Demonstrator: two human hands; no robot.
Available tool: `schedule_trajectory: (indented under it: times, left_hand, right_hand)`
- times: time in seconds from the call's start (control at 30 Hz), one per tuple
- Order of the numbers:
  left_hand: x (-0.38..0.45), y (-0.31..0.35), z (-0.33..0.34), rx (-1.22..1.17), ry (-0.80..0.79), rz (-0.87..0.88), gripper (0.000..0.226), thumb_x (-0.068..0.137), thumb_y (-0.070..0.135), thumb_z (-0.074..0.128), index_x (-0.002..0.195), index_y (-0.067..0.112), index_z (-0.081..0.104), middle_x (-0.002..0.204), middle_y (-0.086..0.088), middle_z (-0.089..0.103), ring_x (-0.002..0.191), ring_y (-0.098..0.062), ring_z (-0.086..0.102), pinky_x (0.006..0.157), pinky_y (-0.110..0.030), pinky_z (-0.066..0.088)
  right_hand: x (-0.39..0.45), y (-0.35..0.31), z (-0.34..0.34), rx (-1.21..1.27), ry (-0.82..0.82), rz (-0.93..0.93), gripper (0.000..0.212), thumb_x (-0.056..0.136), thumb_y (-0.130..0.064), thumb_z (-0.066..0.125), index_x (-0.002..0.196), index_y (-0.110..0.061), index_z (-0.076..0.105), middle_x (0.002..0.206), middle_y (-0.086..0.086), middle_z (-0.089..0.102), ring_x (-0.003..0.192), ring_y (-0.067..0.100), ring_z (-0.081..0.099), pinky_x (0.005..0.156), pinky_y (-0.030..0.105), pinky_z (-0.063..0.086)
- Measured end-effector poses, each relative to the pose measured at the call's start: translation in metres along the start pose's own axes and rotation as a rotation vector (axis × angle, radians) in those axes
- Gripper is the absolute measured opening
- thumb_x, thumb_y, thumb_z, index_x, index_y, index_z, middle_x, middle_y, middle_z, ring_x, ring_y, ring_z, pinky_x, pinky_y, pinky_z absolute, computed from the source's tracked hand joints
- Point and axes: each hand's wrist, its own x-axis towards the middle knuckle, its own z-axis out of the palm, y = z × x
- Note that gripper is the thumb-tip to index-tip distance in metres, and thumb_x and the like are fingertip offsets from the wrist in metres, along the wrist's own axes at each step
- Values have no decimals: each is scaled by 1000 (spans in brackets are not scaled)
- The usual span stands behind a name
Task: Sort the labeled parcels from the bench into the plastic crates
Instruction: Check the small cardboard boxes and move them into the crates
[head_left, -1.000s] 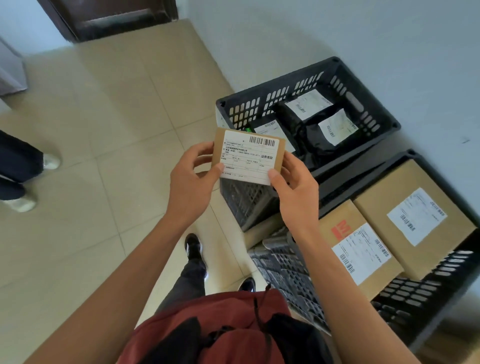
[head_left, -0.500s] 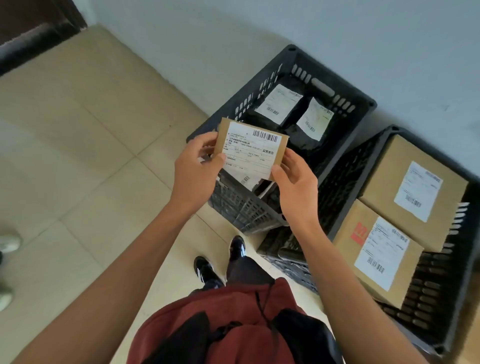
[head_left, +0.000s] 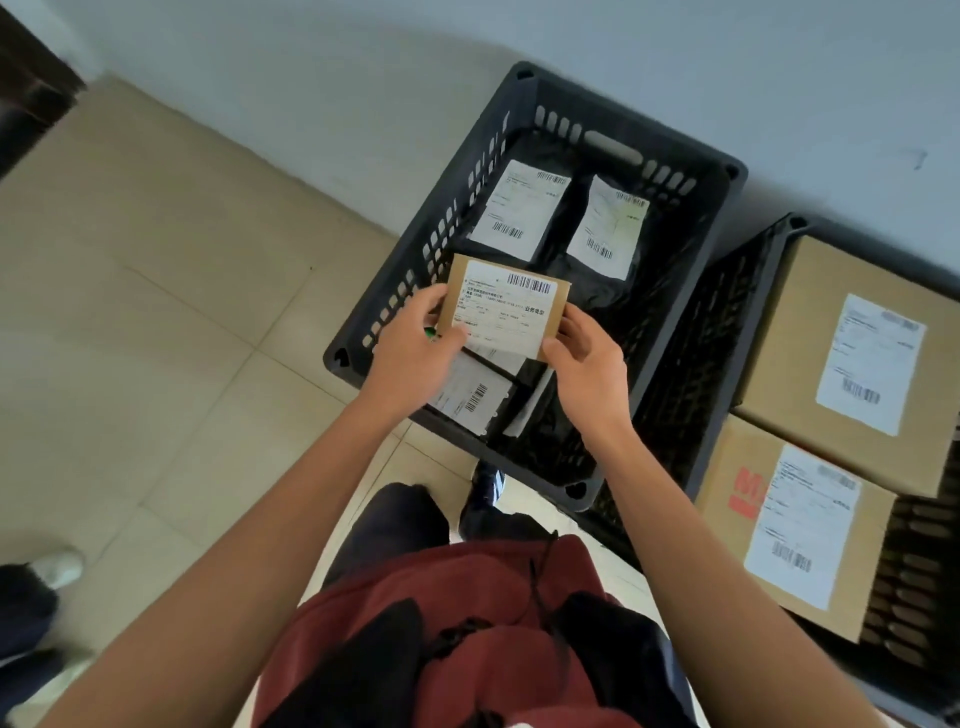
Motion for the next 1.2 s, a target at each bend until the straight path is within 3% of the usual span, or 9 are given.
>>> schedule_trajectory:
  times: [0.23, 0.37, 0.53, 0.67, 0.73, 0.8, 0.93, 1.1, 1.2]
  left_hand:
    - [50, -28, 9, 75, -128, -39, 46, 104, 23, 58, 149, 30, 52, 144, 6, 58, 125, -5, 53, 92, -14, 43]
    - [69, -46, 6, 97, -169, -39, 45, 102, 25, 59, 146, 33, 53, 142, 5, 59, 133, -12, 52, 111, -38, 47]
    - [79, -54, 6, 60, -194, -46, 46, 101, 14, 62, 145, 25, 54, 143, 3, 57, 130, -6, 49, 105, -25, 44]
    - [90, -62, 9, 141, -243, -1, 51, 101, 14, 61, 150, 22, 51, 153, 3, 49, 142, -6, 38, 110, -11, 34]
    - [95, -66, 12, 204, -258, -10, 53, 101, 18, 62, 152, 23, 48, 161, 0, 41, 153, -16, 27, 123, -30, 30]
    - [96, -67, 13, 250, -280, -20, 57, 100, 21, 63, 155, 24, 45, 168, -4, 31, 158, -25, 19, 127, -49, 25]
    - [88, -66, 11, 347, -274, -6, 66, 102, 21, 62, 162, 14, 33, 174, -8, 10, 160, -26, 5, 127, -42, 12]
    - [83, -73, 7, 567, -301, 38, 73, 102, 29, 61, 163, 11, 25, 173, -9, 3, 158, -30, 3, 128, -50, 22]
    - [87, -69, 4, 568, -348, 20, 76, 103, 31, 60, 165, 12, 20, 173, -7, -3, 159, -29, -1, 128, -52, 22]
  right_hand:
    - [38, 15, 22, -35, -2, 108, 47, 101, -7, 58, 142, -30, 60, 126, -18, 70, 118, -2, 63, 101, 22, 53]
    - [49, 19, 38, -34, 16, 173, 48, 101, -9, 59, 147, -24, 56, 120, -18, 65, 108, -4, 62, 100, 24, 51]
    - [60, 24, 63, -42, 31, 234, 48, 102, -12, 60, 148, -23, 54, 131, -7, 68, 118, 9, 66, 105, 38, 55]
    - [67, 25, 75, -23, 79, 239, 46, 102, -9, 59, 148, -17, 54, 122, -15, 63, 116, 3, 59, 107, 40, 54]
    - [69, 25, 79, -18, 95, 234, 45, 103, -10, 57, 148, -16, 54, 129, -10, 64, 115, 1, 56, 107, 41, 54]
    - [71, 25, 82, -13, 106, 233, 45, 104, -10, 56, 148, -16, 54, 137, -3, 65, 116, 0, 55, 107, 40, 54]
    - [76, 29, 89, -10, 111, 242, 45, 103, -10, 56, 148, -17, 54, 133, -9, 65, 117, 1, 59, 104, 38, 56]
    - [77, 33, 96, -13, 105, 221, 43, 103, -9, 57, 144, -21, 58, 119, -19, 65, 101, -13, 60, 80, 9, 51]
    - [77, 32, 98, -17, 103, 212, 44, 102, -12, 63, 144, -23, 58, 126, -17, 66, 110, -6, 62, 79, 5, 47]
